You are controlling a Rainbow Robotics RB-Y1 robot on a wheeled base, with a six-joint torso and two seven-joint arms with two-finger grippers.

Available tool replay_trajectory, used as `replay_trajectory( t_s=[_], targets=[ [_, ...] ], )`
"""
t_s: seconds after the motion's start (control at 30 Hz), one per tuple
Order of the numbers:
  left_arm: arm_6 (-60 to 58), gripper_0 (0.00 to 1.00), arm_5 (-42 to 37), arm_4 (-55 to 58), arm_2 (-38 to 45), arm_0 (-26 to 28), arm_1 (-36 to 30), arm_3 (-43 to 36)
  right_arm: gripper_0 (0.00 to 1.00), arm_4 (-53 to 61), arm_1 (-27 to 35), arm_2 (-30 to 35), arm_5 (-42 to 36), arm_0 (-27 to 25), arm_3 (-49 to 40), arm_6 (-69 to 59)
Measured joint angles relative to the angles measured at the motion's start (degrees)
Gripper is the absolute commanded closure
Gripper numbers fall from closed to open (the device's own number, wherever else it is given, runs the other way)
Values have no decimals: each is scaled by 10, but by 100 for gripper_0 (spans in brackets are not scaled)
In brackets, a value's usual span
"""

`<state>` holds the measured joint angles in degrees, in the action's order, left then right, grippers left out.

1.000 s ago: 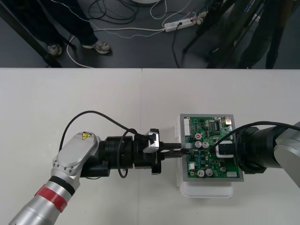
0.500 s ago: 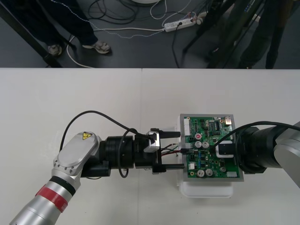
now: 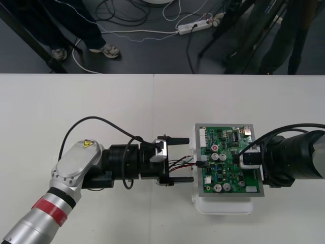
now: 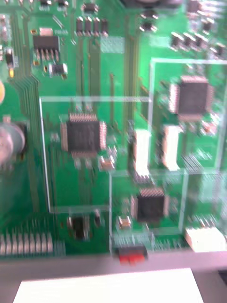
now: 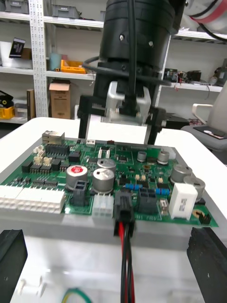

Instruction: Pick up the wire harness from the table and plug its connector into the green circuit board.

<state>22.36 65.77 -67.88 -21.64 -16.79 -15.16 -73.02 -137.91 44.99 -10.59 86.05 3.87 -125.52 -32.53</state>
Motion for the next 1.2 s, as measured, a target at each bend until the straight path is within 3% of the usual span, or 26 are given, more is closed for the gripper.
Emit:
replay_trajectory(
  t_s=[0.47, 0.73, 1.0, 1.2],
  targets=[
    [0, 0, 0, 19, 12, -12, -73, -4, 0, 122, 81, 82, 0, 3, 0, 37],
    [0, 0, 0, 19, 25, -12, -134, -32, 0, 297, 108, 142, -1, 8, 31, 37],
    [-14, 0, 28, 20, 75, -12, -160, -66, 0, 486, 110, 156, -11, 32, 87, 37],
    [-121, 0, 76, 14, 130, -12, -160, -99, 0, 603, 110, 156, -51, 40, 109, 37]
  ],
)
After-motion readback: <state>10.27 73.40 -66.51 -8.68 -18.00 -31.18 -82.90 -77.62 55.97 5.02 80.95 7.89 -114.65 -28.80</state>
